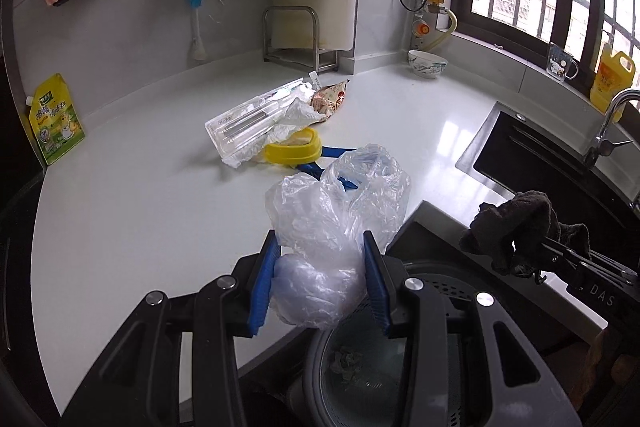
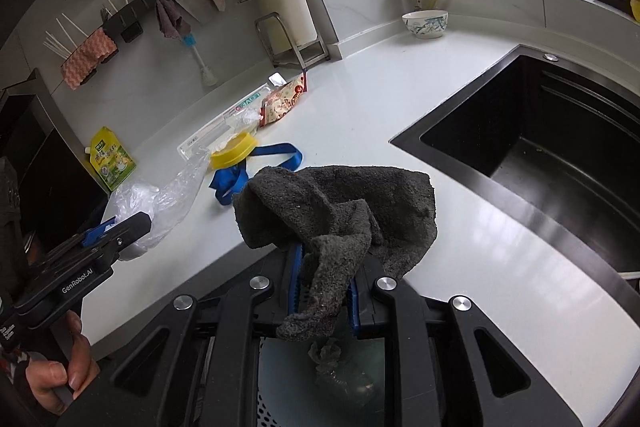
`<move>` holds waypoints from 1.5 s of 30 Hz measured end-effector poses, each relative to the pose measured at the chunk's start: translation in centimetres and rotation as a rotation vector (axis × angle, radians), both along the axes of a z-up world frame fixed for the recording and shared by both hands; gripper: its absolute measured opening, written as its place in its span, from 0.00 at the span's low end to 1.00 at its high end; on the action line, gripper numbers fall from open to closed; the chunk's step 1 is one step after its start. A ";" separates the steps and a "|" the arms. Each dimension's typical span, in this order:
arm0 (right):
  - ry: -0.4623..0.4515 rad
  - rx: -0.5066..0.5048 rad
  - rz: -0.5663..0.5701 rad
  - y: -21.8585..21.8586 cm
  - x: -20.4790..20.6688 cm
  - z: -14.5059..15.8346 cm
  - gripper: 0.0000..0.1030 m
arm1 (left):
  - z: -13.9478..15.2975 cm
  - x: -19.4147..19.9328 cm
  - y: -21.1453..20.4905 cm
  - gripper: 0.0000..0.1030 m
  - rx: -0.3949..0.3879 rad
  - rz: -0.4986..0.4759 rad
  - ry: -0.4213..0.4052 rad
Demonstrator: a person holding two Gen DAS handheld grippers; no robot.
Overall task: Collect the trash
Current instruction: 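Carry the plastic bag and the grey cloth over the bin with both tools, then open both tools to drop the bag and the cloth into the bin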
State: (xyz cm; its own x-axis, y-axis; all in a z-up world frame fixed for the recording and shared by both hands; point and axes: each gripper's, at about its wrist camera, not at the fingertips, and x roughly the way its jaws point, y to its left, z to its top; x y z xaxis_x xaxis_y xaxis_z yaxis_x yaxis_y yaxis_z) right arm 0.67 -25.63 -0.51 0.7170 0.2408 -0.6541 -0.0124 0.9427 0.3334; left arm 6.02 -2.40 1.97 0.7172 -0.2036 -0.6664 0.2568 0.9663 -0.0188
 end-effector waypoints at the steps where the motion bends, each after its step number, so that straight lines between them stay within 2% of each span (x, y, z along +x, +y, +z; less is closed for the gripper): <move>1: 0.001 -0.017 0.006 0.4 -0.7 -0.2 0.18 | -0.3 -0.5 0.1 0.39 0.001 -0.009 0.007; 5: 0.023 -0.028 0.023 1.3 -2.9 -1.3 0.18 | -1.8 -2.5 -0.1 0.39 0.017 -0.028 0.026; 13: 0.096 -0.010 0.058 2.5 -4.4 -3.9 0.18 | -5.5 -4.4 -0.8 0.39 0.054 -0.048 0.117; 23: 0.202 -0.013 0.074 3.5 -4.8 -7.5 0.17 | -8.7 -4.7 -1.5 0.40 0.055 -0.047 0.214; 32: 0.241 -0.020 0.072 3.5 -4.2 -8.9 0.18 | -10.4 -4.3 -1.9 0.41 0.070 -0.062 0.266; 39: 0.252 -0.028 0.060 3.6 -3.5 -9.3 0.18 | -10.4 -4.0 -1.8 0.44 0.056 -0.062 0.264; 43: 0.255 -0.036 0.057 3.5 -3.3 -9.4 0.20 | -10.4 -4.0 -1.7 0.49 0.057 -0.056 0.268; 45: 0.249 -0.037 0.052 3.4 -3.4 -9.3 0.26 | -10.3 -4.0 -1.7 0.57 0.060 -0.049 0.259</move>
